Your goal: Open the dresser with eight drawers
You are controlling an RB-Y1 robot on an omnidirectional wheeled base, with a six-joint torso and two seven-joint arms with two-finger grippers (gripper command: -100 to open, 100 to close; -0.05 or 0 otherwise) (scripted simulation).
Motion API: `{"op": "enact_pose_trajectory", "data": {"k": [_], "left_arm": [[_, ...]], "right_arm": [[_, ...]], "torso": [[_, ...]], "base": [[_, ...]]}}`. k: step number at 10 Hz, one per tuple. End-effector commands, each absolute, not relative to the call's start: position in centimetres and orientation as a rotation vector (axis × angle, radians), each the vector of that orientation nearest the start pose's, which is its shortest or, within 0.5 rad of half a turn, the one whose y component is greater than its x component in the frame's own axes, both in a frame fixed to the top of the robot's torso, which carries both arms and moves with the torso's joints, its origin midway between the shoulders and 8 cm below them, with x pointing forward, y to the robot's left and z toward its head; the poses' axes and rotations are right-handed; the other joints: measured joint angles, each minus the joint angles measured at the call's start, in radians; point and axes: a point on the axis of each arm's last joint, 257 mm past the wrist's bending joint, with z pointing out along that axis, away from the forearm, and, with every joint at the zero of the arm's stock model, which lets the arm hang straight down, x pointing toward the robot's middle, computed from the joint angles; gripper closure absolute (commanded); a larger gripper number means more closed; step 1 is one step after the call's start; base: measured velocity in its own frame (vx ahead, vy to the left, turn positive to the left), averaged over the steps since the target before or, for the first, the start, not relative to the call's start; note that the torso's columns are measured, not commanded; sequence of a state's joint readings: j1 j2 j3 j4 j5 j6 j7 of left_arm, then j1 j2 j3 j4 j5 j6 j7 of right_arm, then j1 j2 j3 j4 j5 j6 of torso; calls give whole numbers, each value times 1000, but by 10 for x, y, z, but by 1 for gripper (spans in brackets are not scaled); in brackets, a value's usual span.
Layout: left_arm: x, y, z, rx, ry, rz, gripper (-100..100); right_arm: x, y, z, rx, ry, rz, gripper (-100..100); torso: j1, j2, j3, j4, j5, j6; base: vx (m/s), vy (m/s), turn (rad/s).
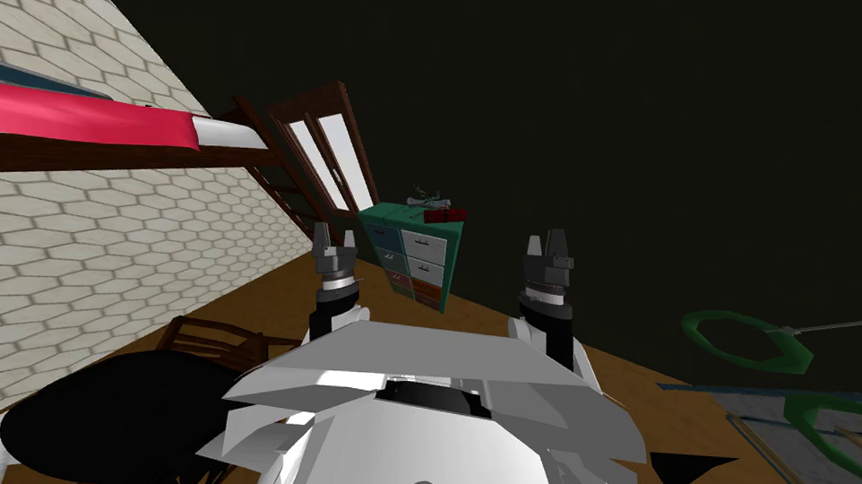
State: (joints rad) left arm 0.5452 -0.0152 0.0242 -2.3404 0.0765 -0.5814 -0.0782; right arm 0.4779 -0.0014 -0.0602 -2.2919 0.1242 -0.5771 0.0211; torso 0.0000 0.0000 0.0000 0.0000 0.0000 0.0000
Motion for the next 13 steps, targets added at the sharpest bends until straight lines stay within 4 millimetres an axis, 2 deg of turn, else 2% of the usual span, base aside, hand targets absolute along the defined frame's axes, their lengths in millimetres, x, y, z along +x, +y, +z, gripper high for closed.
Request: {"op": "enact_pose_trajectory", "data": {"k": [1,9,10,11,13], "left_arm": [[310,297,52,-602,500,-1254,0],[310,297,52,-601,500,-1254,0],[315,292,48,-580,543,-1258,-100],[319,289,44,-568,574,-1260,-100],[328,283,31,-555,635,-1259,-100]], "right_arm": [[329,-275,49,475,617,1177,0],[329,-275,50,475,616,1177,0],[329,-275,50,475,616,1177,0],[329,-275,49,476,617,1177,0],[329,-275,49,476,617,1177,0]], "torso": [[0,40,-82,41,0,0],[0,618,-1234,617,0,0],[0,691,-1382,691,0,0],[0,725,-1451,724,0,0],[0,736,-1475,737,0,0]], "base": [[0,0,0],[0,0,0],[9,-7,-14],[9,-13,-25],[14,-16,-23]]}}
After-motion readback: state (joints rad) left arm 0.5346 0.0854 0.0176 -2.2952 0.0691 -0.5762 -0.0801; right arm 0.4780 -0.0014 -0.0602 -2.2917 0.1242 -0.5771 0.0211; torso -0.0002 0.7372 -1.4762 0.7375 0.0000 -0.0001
